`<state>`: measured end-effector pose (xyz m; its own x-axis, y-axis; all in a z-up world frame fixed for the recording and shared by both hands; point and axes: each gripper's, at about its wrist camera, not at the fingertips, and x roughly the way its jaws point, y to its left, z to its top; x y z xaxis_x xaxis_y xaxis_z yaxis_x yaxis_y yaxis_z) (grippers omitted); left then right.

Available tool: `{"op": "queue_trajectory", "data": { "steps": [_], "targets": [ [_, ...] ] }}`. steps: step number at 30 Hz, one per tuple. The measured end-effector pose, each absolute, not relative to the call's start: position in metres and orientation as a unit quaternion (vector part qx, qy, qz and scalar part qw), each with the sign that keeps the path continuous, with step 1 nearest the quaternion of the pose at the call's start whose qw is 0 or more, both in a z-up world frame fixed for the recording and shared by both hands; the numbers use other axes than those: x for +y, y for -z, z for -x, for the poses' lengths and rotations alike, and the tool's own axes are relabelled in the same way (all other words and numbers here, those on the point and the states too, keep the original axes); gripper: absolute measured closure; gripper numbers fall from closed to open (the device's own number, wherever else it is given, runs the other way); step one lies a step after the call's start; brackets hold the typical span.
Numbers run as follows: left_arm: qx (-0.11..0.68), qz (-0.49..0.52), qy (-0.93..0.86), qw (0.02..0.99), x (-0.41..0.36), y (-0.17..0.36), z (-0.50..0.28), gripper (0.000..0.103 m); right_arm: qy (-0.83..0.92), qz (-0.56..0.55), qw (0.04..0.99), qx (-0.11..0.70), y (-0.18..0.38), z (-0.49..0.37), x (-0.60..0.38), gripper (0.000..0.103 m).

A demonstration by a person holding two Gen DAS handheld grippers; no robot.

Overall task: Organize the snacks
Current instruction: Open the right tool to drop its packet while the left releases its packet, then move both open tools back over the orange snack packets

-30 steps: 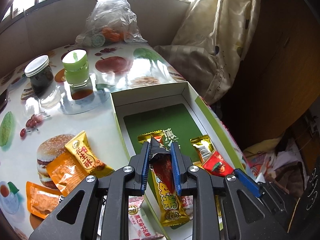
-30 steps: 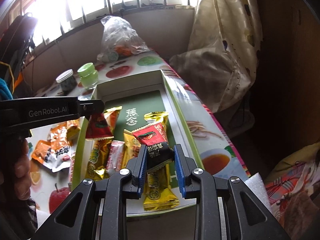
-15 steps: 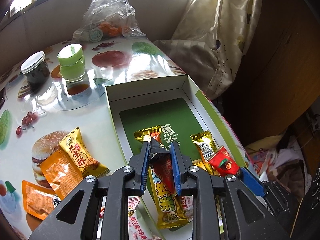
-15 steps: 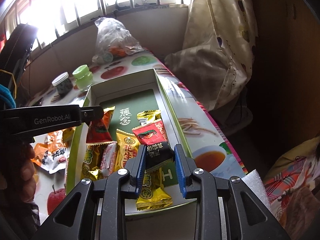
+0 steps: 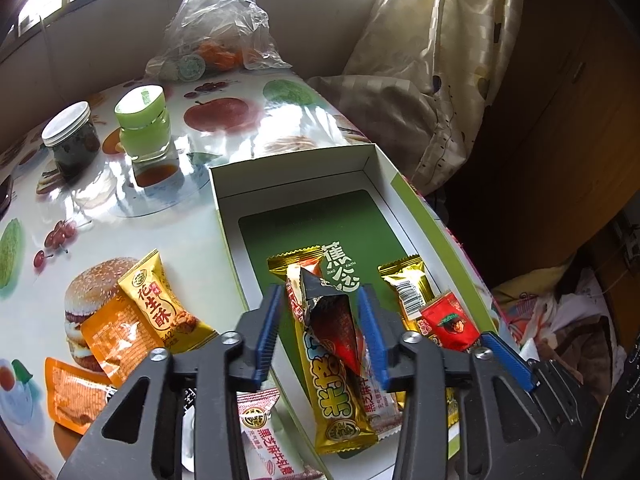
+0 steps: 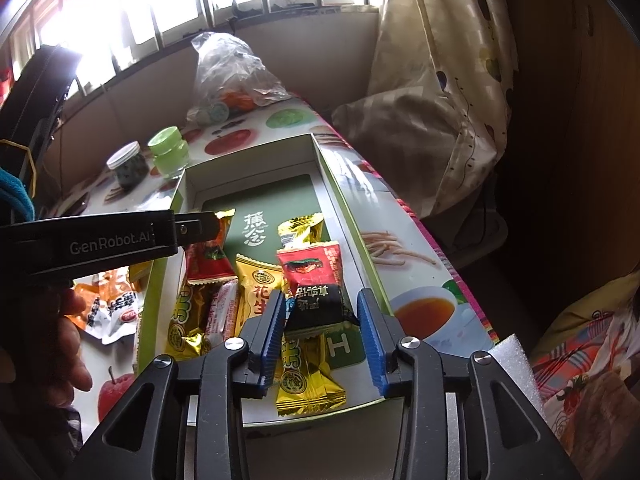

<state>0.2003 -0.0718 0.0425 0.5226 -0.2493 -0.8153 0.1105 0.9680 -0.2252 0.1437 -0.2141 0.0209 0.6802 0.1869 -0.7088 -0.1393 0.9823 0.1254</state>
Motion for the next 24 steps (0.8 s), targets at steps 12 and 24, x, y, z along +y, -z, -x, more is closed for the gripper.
{"op": "queue_trajectory", "data": {
  "steps": [12,24],
  "targets": [
    [0.474,0.067,0.104,0.872,-0.073,-0.047,-0.193,0.054,-0.081,-0.031,0.918,0.388,-0.024,-0.139,-0.214,0.058],
    [0.467,0.061,0.100,0.876,-0.075,-0.055,-0.186,0.054,-0.076,-0.024,0.919,0.386,-0.028,-0.131,-0.215,0.056]
  ]
}}
